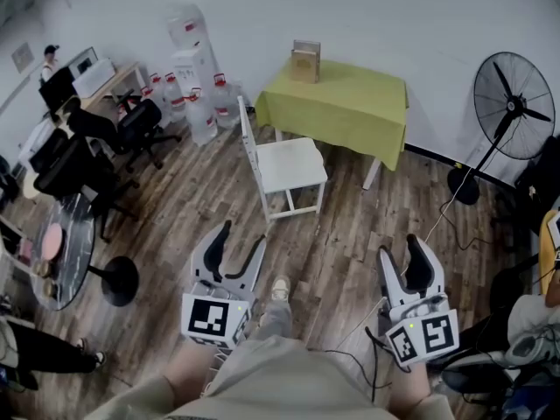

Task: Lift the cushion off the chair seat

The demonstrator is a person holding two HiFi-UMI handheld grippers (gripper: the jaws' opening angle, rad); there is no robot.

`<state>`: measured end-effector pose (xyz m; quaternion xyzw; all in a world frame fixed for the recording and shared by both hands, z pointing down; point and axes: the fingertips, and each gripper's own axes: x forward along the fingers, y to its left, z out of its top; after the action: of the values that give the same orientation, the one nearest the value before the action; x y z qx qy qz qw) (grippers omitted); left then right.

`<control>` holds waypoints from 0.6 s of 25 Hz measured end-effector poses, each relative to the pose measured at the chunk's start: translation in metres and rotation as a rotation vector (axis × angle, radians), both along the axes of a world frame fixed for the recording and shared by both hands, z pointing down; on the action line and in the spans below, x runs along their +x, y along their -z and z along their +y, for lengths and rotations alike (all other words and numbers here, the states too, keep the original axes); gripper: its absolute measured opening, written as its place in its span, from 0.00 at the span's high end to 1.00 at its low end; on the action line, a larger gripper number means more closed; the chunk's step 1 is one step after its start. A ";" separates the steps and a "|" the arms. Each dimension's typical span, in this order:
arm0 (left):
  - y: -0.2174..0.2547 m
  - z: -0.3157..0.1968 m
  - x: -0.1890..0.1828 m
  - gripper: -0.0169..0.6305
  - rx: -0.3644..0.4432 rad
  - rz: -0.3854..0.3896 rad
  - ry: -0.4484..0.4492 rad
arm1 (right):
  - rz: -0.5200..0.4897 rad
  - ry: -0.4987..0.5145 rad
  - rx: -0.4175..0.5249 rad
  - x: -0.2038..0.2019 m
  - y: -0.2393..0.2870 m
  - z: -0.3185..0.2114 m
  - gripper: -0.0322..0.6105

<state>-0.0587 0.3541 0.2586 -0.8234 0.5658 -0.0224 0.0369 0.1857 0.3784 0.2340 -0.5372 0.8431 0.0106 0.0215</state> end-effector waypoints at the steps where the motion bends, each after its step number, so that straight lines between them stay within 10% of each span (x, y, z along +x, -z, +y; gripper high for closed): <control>1: -0.001 -0.004 0.001 0.59 -0.004 -0.001 -0.006 | -0.003 -0.001 0.001 0.002 0.000 -0.004 0.58; 15: -0.029 -0.095 0.009 0.59 -0.035 -0.023 -0.026 | 0.022 -0.019 -0.076 0.010 -0.030 -0.088 0.57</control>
<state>-0.0495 0.2591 0.2872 -0.8308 0.5543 -0.0414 0.0292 0.1958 0.2907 0.2645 -0.5456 0.8379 -0.0157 -0.0082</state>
